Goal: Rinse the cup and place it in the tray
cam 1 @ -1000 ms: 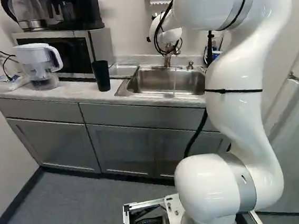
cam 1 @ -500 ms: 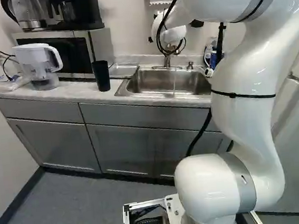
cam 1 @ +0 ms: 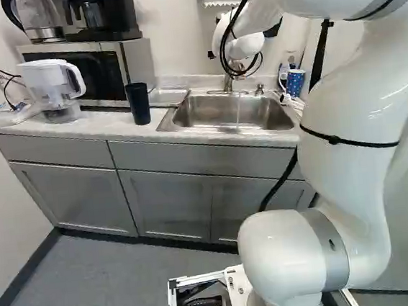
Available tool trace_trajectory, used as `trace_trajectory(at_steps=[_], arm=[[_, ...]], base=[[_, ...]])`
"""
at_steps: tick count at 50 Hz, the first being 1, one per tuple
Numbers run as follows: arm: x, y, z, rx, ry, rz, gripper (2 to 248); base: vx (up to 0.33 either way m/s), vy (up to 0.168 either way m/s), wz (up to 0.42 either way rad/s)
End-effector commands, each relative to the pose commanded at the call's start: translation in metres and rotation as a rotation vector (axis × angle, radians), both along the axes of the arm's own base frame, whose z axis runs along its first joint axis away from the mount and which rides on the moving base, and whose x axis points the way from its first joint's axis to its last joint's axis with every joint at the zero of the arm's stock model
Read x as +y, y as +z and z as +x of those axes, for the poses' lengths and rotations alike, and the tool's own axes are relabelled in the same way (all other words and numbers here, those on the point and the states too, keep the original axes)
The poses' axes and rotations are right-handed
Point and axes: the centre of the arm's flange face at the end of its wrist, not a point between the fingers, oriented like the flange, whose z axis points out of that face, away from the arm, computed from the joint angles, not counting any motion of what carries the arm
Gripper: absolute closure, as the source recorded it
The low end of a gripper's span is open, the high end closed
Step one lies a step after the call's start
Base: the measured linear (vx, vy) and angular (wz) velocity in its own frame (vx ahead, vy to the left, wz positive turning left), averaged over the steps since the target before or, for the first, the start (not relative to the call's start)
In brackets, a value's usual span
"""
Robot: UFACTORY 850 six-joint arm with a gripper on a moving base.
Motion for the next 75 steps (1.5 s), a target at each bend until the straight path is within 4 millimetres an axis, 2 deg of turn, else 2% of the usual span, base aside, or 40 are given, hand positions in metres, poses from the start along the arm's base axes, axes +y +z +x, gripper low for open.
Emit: trace_trajectory(at_steps=[23,67,75], arm=[[-0.010,-0.006,-0.049,0.093,-0.028,0.014,3],[-0.020,-0.043,-0.160,0.530,-0.084,0.096,3],[-0.019,-0.048,-0.167,0.597,-0.084,0.108,3]], base=[[0.000,0.000,0.000],[0.000,0.000,0.000],[0.000,0.000,0.000]])
